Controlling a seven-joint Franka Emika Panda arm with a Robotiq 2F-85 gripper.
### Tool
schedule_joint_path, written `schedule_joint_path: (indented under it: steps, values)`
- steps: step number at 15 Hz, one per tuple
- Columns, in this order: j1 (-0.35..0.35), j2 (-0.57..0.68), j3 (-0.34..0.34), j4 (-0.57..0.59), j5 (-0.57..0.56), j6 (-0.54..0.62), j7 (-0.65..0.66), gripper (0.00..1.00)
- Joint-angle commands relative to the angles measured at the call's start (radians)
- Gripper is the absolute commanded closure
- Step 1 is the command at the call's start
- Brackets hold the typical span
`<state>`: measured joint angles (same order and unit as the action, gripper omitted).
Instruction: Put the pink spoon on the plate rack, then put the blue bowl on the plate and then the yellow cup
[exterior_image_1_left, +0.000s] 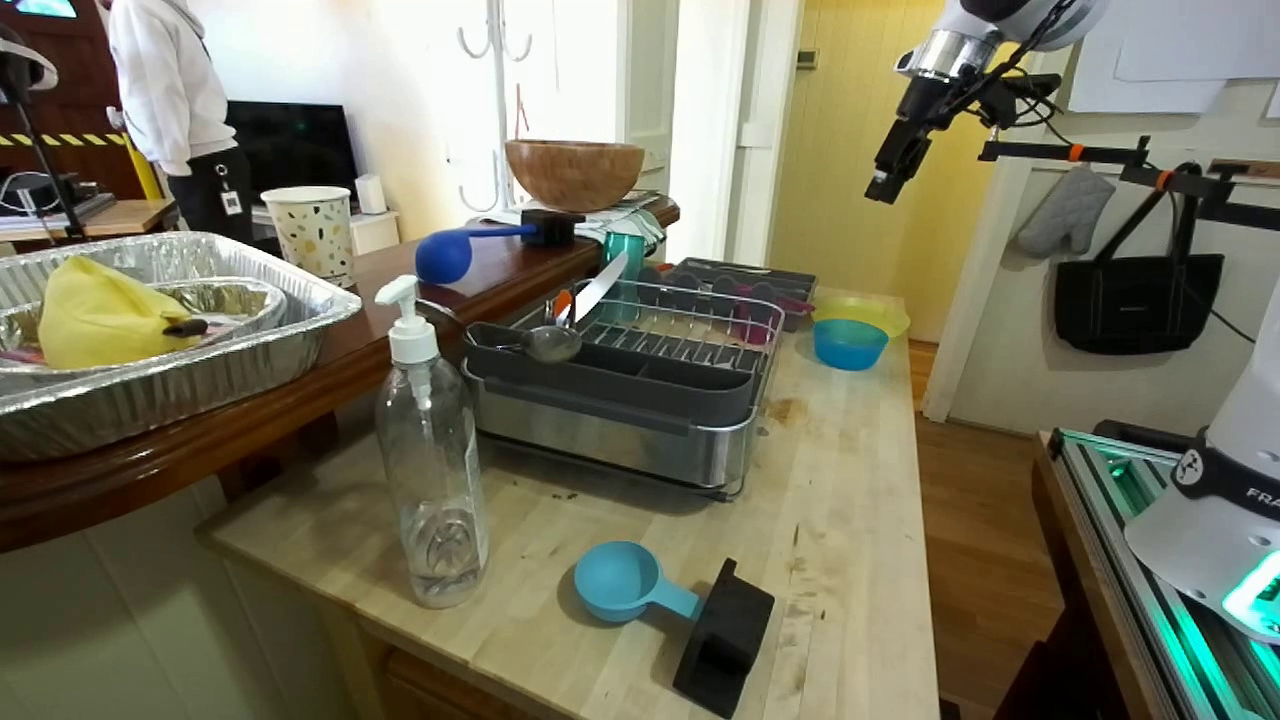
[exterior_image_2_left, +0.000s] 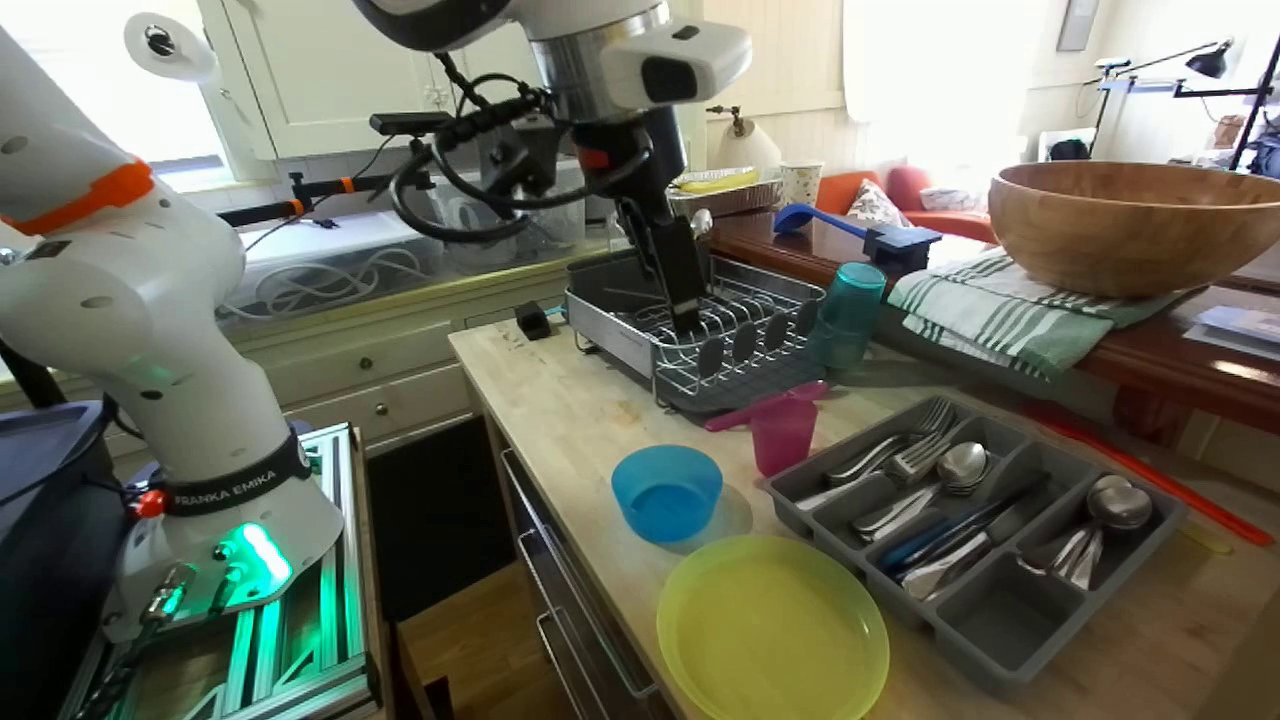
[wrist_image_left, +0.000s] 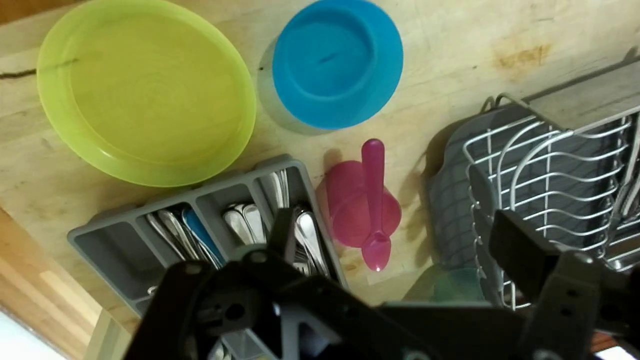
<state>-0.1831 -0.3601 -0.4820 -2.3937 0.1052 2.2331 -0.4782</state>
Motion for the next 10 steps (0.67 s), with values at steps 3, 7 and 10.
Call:
schedule_joint_path:
  steps: [3,7,10]
  values:
    - [0.025,0.158,-0.010,0.025,0.153,0.117,-0.127,0.00]
    - [0.013,0.257,0.016,0.054,0.251,0.123,-0.205,0.00]
    - [-0.009,0.319,0.041,0.076,0.304,0.117,-0.250,0.00]
